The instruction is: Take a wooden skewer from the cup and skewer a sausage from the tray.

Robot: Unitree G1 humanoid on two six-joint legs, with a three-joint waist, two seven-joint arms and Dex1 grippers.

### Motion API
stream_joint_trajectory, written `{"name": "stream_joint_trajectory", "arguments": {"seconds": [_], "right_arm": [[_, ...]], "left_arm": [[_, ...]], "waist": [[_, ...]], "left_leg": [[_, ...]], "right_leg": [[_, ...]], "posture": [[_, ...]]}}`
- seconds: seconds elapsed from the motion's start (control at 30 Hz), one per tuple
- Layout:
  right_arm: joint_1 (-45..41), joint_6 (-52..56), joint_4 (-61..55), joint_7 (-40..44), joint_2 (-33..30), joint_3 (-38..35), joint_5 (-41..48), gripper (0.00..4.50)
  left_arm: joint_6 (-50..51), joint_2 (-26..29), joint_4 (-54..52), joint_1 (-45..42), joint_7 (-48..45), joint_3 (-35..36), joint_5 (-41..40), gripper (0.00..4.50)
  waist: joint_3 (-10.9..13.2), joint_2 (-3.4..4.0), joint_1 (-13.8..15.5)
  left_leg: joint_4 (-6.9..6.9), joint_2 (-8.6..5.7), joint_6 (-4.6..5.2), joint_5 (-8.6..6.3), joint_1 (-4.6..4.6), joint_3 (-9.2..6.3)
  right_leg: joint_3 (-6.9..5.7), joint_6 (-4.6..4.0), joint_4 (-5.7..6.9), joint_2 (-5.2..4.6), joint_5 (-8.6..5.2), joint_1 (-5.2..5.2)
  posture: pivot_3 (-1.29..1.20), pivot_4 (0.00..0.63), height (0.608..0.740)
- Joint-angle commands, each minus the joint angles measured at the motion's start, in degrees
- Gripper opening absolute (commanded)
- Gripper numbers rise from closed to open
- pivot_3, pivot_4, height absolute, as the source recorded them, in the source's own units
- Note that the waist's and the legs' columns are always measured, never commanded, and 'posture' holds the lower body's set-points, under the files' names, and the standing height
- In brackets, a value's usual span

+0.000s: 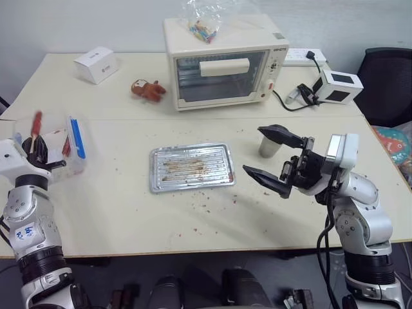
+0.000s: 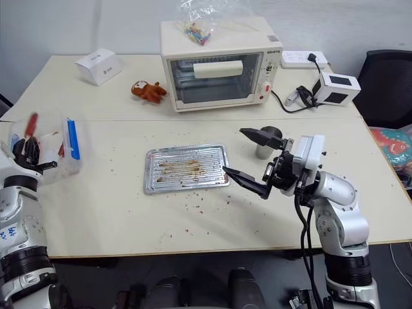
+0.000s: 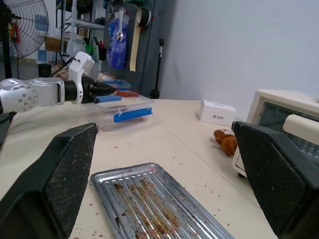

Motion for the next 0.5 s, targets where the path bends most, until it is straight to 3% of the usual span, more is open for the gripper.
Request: {"name": "stream_joint_trajectory", "arguments": {"seconds": [0.03,0.13,0.27,0.5], "right_arm": [[0.45,-0.96,-0.73,1.92,-2.41,-0.98,0.77,4.5],[0.91,-1.26,0.3,3.98,-4.33,-1.05,0.84,4.5],[3.44,-2.85,3.89,9.11,-7.68,-0.69,-0.56,4.5],[7.28,-10.15,14.01,16.05,-9.66,1.02,-5.52,4.5]], "left_arm": [[-4.6,4.09,-4.64,2.41,-6.99,-2.2,0.59,2.31],[-7.57,7.8,-8.56,6.29,-16.65,-5.51,-0.09,3.24],[-6.37,14.22,-16.52,15.59,-34.03,-9.74,-4.63,3.24],[-5.11,18.23,-22.2,25.74,-44.79,-14.26,-3.7,3.24]], "waist": [[0.0,0.0,-0.01],[0.0,0.0,-0.03],[0.0,0.0,-0.08],[0.01,0.02,-0.1]], "left_leg": [[0.0,0.0,0.0,0.0,0.0,0.0],[0.0,0.02,0.0,0.0,0.0,0.0],[-0.07,0.01,0.0,0.0,0.02,0.04],[-0.09,0.01,0.01,-0.01,0.11,0.11]], "right_leg": [[0.0,0.0,0.0,0.0,0.0,0.0],[0.0,0.0,-0.03,0.0,0.0,0.0],[0.03,-0.01,-0.09,-0.01,-0.01,0.01],[0.13,-0.05,-0.25,0.01,-0.03,0.01]], "posture": [[0.0,0.15,0.74],[0.0,0.15,0.74],[0.0,0.15,0.74],[0.0,0.15,0.74]]}}
